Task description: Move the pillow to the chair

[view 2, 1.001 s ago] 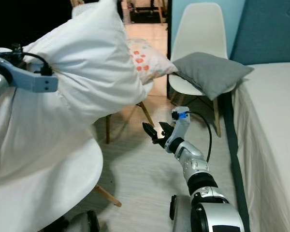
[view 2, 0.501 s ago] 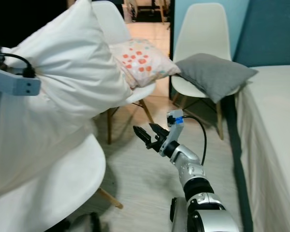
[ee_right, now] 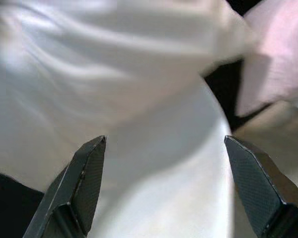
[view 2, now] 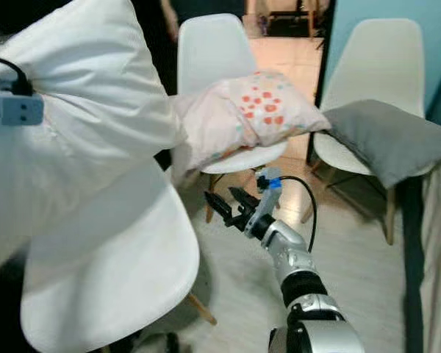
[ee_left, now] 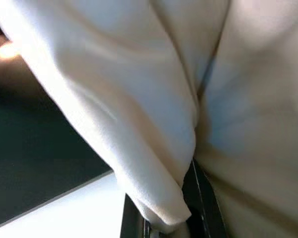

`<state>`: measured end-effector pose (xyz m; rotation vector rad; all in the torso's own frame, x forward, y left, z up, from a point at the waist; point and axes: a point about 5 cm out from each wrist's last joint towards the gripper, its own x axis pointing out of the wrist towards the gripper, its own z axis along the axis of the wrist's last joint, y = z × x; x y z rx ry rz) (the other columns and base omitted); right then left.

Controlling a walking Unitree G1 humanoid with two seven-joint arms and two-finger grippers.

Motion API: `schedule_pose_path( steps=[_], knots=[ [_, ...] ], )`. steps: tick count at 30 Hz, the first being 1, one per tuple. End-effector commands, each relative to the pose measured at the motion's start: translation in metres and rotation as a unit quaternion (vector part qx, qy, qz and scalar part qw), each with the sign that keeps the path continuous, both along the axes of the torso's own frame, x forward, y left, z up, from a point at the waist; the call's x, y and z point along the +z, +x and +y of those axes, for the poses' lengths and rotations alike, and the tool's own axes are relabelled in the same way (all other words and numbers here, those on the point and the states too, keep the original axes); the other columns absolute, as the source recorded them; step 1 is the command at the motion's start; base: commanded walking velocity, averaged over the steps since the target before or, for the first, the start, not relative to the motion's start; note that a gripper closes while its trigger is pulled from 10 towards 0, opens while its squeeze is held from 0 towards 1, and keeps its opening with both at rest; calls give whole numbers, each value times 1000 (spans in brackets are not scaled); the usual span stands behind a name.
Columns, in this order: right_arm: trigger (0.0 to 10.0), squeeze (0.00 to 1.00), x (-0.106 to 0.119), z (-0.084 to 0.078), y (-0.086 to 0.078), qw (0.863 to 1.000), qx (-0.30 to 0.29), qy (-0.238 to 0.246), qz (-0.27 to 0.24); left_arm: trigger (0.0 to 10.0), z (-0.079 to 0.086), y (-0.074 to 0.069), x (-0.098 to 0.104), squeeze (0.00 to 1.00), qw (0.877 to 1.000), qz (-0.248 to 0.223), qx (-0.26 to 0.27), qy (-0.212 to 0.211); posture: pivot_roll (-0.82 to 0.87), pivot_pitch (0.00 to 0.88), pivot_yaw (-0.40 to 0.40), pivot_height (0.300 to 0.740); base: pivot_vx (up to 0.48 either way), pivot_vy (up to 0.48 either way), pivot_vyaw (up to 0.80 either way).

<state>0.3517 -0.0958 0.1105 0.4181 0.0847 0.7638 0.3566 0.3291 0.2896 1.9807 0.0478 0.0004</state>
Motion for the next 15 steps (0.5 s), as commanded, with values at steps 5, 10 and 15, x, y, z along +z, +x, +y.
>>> schedule_pose_path(
  steps=[5, 10, 15],
  knots=[
    [10000, 0, -8, -16, 1, 998, -44, -31, 21, 10000, -41, 11, -42, 0, 994, 11, -96, -46, -60, 44, 48, 501, 0, 0, 0],
    [10000, 0, -8, -17, 2, 998, -45, -29, 23, 10000, -57, 12, -60, 0, 990, 25, -129, -58, -61, 42, 47, 501, 0, 0, 0],
    [10000, 0, -9, -15, 2, 998, -46, -34, 27, 10000, -65, 14, -78, 0, 988, 48, -136, -57, -64, 42, 46, 501, 0, 0, 0]
  ],
)
